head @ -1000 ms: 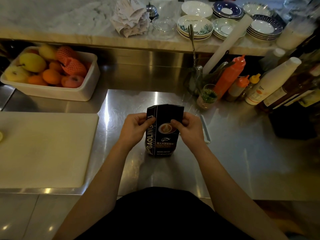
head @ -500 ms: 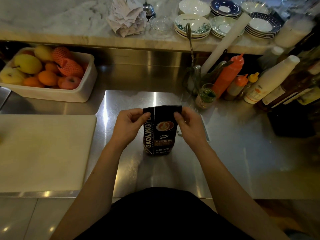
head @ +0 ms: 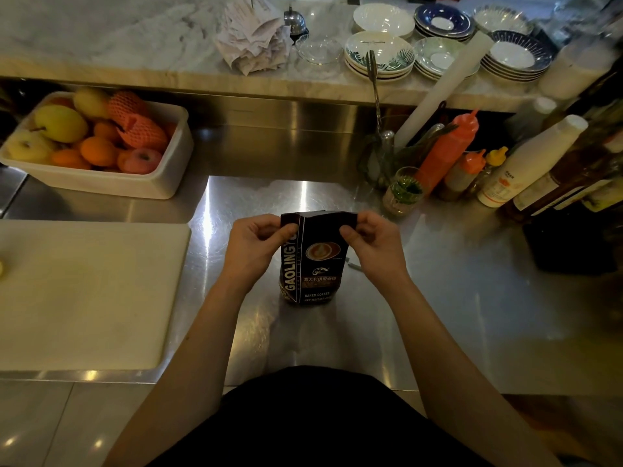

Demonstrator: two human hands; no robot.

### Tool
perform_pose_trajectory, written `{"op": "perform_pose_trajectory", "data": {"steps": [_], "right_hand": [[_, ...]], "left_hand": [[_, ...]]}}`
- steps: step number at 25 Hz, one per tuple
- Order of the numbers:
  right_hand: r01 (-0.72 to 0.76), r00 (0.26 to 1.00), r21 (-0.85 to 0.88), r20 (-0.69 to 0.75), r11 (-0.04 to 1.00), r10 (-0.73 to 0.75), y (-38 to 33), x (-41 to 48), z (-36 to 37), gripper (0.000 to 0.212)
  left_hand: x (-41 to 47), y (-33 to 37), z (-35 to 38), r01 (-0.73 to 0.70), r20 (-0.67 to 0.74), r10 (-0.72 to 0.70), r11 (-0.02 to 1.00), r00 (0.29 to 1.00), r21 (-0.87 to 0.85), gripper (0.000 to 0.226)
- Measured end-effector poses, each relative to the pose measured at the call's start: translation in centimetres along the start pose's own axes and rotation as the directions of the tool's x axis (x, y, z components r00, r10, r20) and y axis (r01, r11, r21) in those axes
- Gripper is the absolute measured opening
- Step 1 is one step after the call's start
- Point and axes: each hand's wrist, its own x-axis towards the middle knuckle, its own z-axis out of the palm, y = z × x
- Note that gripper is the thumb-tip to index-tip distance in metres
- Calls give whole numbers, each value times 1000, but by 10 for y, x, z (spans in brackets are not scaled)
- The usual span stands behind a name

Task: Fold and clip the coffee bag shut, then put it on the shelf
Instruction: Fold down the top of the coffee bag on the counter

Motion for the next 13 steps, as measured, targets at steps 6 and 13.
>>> {"op": "perform_pose_trajectory", "data": {"steps": [6,13], "right_hand": [[-7,1000,40,-19,999,7,7,1,1,11],[-81,983,59,171,995,70,4,-4,1,31]], "left_hand": [[-4,-7,4,52,121,-52,999,991,9,20],[-5,-12,6,49,70,-49,999,996,2,23]]}}
